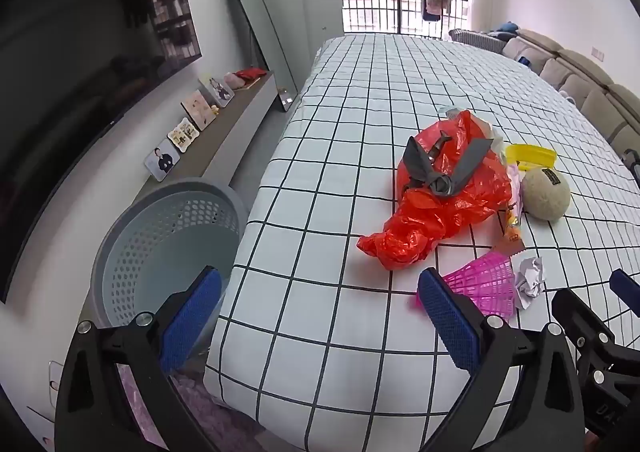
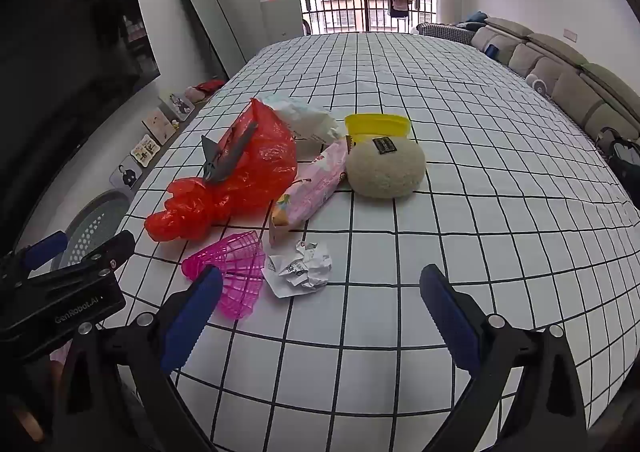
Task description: Collect trash
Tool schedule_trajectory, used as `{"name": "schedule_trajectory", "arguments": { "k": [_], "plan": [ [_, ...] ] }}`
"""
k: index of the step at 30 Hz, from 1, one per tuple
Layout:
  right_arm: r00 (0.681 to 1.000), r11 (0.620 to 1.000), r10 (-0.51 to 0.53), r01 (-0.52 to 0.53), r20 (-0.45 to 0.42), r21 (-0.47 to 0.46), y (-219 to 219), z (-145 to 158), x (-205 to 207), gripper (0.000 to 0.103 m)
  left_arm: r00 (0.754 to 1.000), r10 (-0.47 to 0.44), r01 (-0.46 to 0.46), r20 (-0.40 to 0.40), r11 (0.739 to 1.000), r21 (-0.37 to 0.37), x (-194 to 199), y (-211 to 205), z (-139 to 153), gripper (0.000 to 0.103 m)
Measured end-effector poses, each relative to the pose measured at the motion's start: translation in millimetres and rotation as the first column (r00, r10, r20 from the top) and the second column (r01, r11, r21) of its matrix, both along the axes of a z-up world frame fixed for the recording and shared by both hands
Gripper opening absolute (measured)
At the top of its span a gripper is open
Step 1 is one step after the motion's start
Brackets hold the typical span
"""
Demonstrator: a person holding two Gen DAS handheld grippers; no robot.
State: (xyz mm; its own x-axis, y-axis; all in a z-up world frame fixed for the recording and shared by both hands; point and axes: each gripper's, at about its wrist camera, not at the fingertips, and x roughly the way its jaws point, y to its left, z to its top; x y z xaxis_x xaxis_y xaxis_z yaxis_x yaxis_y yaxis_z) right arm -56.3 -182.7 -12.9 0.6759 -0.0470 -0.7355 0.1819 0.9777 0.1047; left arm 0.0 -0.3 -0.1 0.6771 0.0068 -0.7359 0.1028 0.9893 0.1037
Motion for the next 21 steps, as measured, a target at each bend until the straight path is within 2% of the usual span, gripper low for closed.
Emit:
{"name": "schedule_trajectory", "arguments": {
  "k": [21],
  "plan": [
    [1.000, 1.000, 0.008, -0.008, 0.005, -0.005, 3.5, 3.7, -2.9, 0.095, 1.000, 0.017, -0.017, 0.020, 1.000, -0.015, -4.5, 6.2, 4.7, 0.097]
  ]
}}
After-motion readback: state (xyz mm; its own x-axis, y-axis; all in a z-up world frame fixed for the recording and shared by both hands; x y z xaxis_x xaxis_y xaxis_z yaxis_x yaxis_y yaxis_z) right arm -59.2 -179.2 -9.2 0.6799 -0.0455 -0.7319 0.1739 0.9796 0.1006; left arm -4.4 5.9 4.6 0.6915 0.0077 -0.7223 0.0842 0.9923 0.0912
